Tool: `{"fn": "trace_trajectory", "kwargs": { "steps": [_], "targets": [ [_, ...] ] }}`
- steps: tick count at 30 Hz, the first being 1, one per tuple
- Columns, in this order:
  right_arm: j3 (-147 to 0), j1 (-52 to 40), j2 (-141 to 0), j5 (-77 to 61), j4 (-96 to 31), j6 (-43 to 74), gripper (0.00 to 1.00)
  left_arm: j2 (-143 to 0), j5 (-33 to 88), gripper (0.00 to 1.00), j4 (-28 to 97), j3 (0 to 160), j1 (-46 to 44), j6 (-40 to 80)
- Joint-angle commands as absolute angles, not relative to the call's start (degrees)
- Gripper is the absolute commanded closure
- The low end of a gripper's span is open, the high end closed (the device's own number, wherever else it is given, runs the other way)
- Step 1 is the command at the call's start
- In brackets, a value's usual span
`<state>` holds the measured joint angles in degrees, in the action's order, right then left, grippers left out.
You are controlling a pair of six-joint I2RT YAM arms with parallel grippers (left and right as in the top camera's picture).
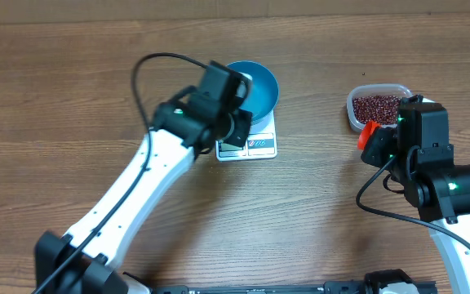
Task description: Scoop item into bowl and weigh 150g on scale
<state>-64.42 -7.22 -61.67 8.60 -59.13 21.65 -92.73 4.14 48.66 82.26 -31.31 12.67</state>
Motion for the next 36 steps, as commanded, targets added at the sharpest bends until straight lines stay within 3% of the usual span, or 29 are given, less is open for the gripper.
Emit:
{"fn": "trace_trajectory", "kwargs": {
  "steps": [1, 7, 36],
  "targets": [
    [-65.98, -7.33, -61.54, 9.65, -58.59, 22.48, 0.96, -96.38, 0.43, 0.96, 48.34, 82.54, -33.69, 7.29],
    [-65.98, -7.33, -61.54, 9.65, -58.57, 22.48, 0.96, -102.94, -5.04, 0.96, 44.84, 82.54, -35.73, 7.25],
    [-65.98, -7.33, -61.54, 10.46, -58.67, 22.7, 0.96, -115.07, -4.69, 0.96, 35.7, 82.11, -38.02, 7.68]
  ]
}}
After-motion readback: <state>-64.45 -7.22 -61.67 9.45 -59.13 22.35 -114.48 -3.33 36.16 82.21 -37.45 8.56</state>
